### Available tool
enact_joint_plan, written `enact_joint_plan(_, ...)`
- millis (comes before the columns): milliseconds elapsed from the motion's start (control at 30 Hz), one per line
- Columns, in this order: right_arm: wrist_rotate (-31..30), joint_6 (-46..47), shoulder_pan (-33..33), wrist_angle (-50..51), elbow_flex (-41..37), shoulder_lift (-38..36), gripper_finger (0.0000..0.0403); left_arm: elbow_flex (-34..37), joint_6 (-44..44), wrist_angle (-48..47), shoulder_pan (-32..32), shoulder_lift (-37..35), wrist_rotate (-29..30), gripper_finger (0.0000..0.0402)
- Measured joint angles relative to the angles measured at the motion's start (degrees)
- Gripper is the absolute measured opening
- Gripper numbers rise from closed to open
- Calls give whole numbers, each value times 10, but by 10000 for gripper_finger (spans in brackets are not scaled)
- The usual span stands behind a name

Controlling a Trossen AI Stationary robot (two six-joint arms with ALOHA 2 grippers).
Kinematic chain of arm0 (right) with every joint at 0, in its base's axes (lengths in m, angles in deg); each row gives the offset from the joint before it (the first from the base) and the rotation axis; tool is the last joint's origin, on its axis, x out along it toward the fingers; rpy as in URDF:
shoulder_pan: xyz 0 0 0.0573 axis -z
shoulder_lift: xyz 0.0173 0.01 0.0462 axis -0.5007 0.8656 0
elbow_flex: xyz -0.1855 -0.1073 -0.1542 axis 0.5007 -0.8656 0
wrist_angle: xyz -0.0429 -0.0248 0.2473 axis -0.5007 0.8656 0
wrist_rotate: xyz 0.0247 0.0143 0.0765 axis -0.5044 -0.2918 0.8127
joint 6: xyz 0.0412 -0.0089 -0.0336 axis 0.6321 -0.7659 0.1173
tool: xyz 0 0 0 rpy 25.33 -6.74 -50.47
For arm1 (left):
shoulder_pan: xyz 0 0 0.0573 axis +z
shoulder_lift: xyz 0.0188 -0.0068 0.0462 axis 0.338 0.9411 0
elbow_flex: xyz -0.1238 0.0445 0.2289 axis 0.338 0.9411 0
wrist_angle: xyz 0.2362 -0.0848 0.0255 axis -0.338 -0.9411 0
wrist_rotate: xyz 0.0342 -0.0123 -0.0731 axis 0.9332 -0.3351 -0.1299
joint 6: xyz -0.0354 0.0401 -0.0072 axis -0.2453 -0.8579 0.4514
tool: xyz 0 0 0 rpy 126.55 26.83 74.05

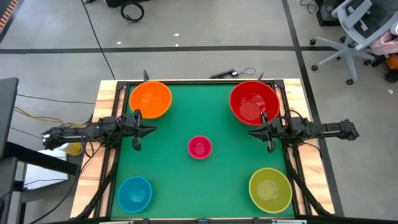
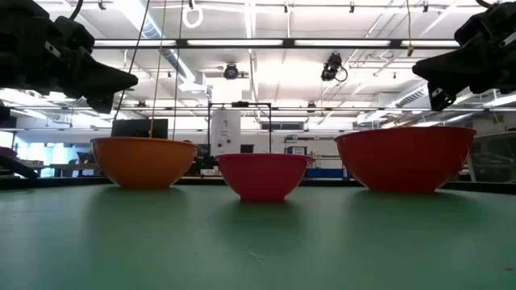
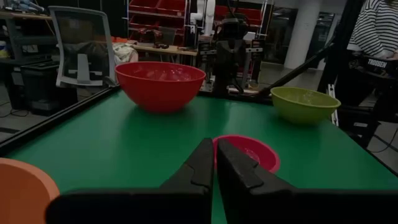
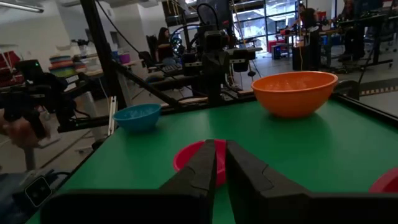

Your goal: Nest bowls inside each other

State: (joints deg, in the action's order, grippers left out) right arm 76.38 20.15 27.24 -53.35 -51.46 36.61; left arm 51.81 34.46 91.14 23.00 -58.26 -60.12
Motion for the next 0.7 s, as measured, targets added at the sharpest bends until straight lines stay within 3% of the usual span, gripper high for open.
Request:
enact_joint_plan(500,-16,44,0,-46,0,0,42,0,4,39,0,0,0,20)
enact_joint_plan(700,-101,7,0,-97,0,0,42,0,1,86,0,0,0,20)
